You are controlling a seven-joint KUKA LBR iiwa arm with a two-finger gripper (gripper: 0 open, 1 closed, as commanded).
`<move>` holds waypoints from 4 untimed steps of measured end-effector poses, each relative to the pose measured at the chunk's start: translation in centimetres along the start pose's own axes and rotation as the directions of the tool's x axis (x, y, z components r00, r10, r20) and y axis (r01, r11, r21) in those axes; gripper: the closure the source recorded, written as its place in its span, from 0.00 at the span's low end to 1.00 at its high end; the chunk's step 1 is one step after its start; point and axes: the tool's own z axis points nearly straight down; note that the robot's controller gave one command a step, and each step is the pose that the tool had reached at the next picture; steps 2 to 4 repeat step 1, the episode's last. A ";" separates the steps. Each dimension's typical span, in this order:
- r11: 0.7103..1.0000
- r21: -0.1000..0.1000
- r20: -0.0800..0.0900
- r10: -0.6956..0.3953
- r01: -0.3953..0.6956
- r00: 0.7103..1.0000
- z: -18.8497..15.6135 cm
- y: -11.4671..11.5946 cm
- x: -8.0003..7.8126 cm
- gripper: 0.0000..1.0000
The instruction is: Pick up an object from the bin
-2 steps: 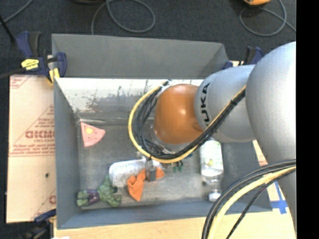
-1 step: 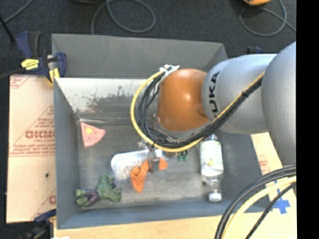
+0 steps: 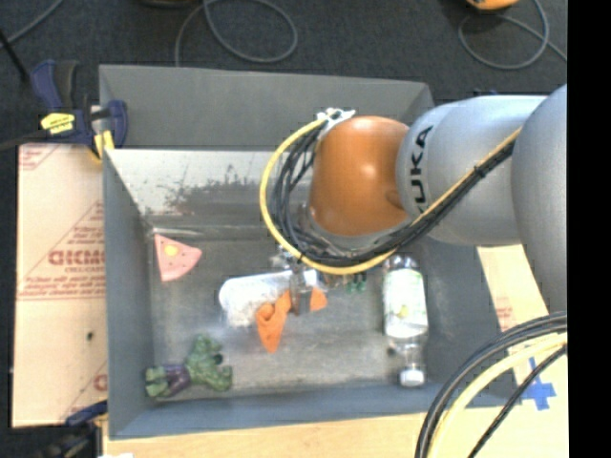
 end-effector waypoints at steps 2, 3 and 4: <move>1.000 -0.001 -0.017 0.020 -0.020 1.000 -8.0 0.9 0.5 1.00; 1.000 -0.001 -0.017 0.020 -0.020 1.000 -8.0 0.9 0.5 1.00; 1.000 -0.001 -0.017 0.020 -0.020 1.000 -8.0 0.9 0.5 1.00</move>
Offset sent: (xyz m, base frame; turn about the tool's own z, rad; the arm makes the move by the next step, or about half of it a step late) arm 0.0000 0.0000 0.0000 0.0000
